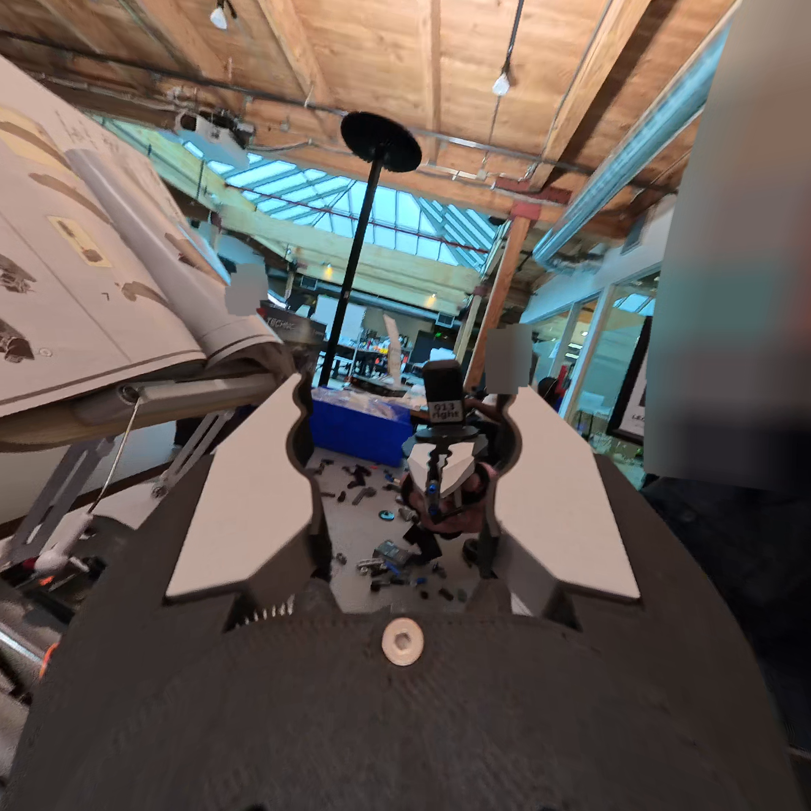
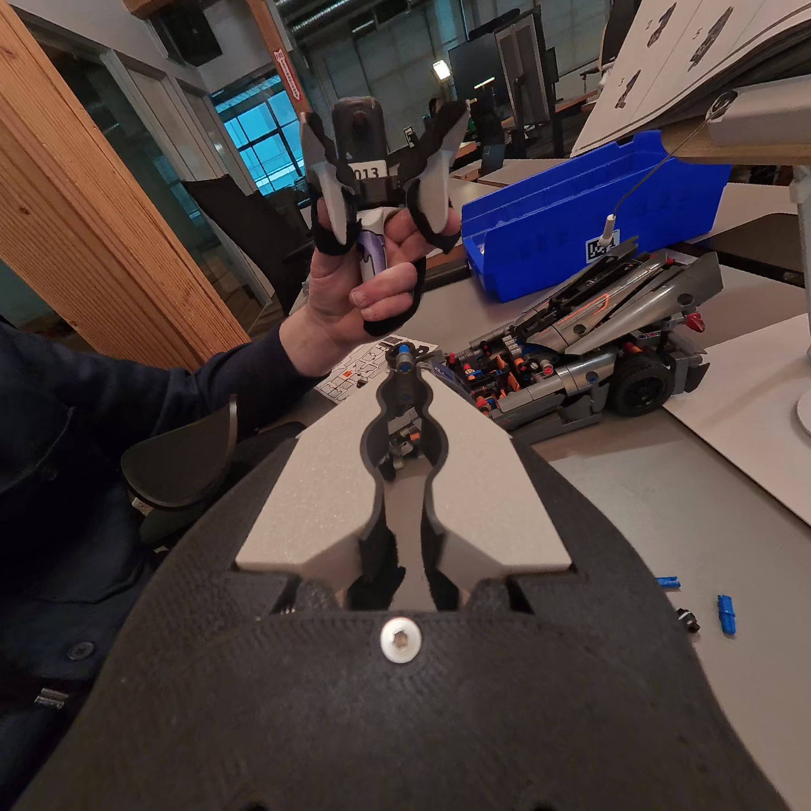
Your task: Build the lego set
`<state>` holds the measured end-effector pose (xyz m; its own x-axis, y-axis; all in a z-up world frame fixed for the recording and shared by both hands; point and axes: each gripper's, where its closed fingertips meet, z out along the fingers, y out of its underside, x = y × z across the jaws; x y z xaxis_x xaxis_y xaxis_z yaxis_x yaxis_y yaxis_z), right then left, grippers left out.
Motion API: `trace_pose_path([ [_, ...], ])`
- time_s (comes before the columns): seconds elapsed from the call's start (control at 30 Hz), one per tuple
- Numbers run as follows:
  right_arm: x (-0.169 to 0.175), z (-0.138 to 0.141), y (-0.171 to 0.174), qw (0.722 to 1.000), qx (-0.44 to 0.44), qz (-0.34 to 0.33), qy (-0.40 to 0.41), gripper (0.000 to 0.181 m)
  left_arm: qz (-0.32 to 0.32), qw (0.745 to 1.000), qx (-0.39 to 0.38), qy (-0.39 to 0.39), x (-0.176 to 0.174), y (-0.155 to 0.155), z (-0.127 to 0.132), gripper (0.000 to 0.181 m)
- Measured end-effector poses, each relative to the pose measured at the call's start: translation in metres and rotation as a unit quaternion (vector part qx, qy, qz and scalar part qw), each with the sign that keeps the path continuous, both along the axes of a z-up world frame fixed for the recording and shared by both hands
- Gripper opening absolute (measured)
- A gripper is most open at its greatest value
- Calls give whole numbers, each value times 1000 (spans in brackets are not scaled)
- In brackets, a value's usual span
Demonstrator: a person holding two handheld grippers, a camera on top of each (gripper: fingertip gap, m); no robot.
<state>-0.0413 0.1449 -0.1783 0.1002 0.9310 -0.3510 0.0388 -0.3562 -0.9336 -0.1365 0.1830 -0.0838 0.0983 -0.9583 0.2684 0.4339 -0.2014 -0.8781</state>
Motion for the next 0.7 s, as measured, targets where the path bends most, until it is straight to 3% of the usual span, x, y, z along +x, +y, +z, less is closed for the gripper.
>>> trace_pose_path([
  [0.13,-1,-2,-1,1000,3,2,-7,4,36,999,1,33,2,8,-9,85],
  [0.17,-2,-3,-1,1000,4,2,-10,4,46,998,4,50,3,11,-13,78],
  [0.23,-2,-5,-1,1000,4,1,-18,4,51,996,32,62,2,6,-14,38],
  [0.33,-3,-17,2,999,-1,-6,-50,4,75,991,52,95,2,7,-18,10],
  [0.4,-5,-30,2,995,12,-11,-94,4,88,988,63,112,3,8,-20,18],
  [0.6,-12,-80,-10,972,18,21,-233,5,187,956,91,208,6,27,-39,74],
  [0.7,-11,-97,-11,959,40,26,-278,5,205,944,110,235,9,29,-45,78],
])
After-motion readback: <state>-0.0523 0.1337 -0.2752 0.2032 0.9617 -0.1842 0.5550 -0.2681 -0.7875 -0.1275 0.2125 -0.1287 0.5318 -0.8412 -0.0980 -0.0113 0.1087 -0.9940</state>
